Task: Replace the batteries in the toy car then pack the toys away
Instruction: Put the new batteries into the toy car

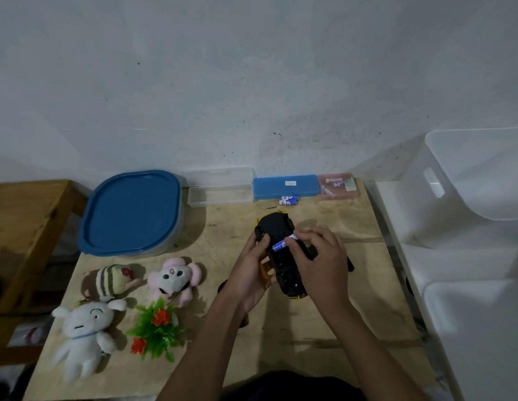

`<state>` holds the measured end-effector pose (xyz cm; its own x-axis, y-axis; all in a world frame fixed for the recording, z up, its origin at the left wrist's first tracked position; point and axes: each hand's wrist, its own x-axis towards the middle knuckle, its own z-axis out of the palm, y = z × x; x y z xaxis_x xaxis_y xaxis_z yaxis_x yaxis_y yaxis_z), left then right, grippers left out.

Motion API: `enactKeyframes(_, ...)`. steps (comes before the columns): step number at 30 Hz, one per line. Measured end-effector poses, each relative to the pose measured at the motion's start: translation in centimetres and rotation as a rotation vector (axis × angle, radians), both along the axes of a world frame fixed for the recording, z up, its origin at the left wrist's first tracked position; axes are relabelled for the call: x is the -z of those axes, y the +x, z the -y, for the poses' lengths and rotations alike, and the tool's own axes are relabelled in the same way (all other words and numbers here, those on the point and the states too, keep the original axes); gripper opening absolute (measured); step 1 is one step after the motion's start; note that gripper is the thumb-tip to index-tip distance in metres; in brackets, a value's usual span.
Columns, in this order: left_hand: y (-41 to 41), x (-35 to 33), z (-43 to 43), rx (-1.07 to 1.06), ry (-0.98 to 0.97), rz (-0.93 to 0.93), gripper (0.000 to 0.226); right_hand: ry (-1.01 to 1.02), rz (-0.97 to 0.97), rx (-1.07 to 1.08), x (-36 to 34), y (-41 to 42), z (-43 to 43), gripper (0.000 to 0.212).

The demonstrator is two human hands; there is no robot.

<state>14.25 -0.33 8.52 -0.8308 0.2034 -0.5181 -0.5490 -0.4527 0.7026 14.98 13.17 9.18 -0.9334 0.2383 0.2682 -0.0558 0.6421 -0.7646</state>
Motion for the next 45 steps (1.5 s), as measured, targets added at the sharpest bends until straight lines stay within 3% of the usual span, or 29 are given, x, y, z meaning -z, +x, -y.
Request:
enactKeyframes(7, 0.3, -0.3, -0.3, 0.015, -0.017, -0.029, 0.031, -0.157, 0.17, 0.044, 0.6, 0.3, -0.2, 0.025)
enactKeyframes(13, 0.2, -0.1, -0.2, 0.002, -0.008, -0.02, 0.031, -0.105, 0.153, 0.002, 1.4, 0.0, -0.5, 0.023)
enactKeyframes(23, -1.9, 1.5, 0.0, 0.001, -0.103, 0.008, 0.037, 0.226, 0.128, -0.098, 2.3, -1.7, -0.8, 0.02)
enactKeyframes(29, -3.5, 2.9, 0.5, -0.063, -0.083, 0.078, 0.034, 0.441, 0.37, -0.373, 1.7, -5.4, -1.8, 0.034)
enactKeyframes(32, -4.8, 3.4, 0.4, -0.119, -0.032, 0.117, 0.034, 0.18, 0.43, -0.418, 1.6, -8.8, -2.4, 0.032)
enactKeyframes(34, -6.0, 3.6, 0.4, -0.145, -0.034, 0.126, 0.034, -0.074, 0.36, -0.28, 2.3, -11.4, -2.8, 0.024)
enactKeyframes(36, -7.2, 3.5, 0.4, -0.159, -0.069, 0.126, 0.033, -0.113, 0.338, -0.172, 4.0, -14.0, -3.2, 0.021)
enactKeyframes(42, -8.8, 3.4, 1.2, -0.186, -0.146, 0.105, 0.027, 0.565, 0.417, -0.46, 9.3, -18.2, -3.0, 0.03)
enactKeyframes(45, -9.0, 3.5, 1.5, -0.201, -0.132, 0.104, 0.03, 0.765, 0.39, -0.495, 9.9, -19.2, -2.8, 0.029)
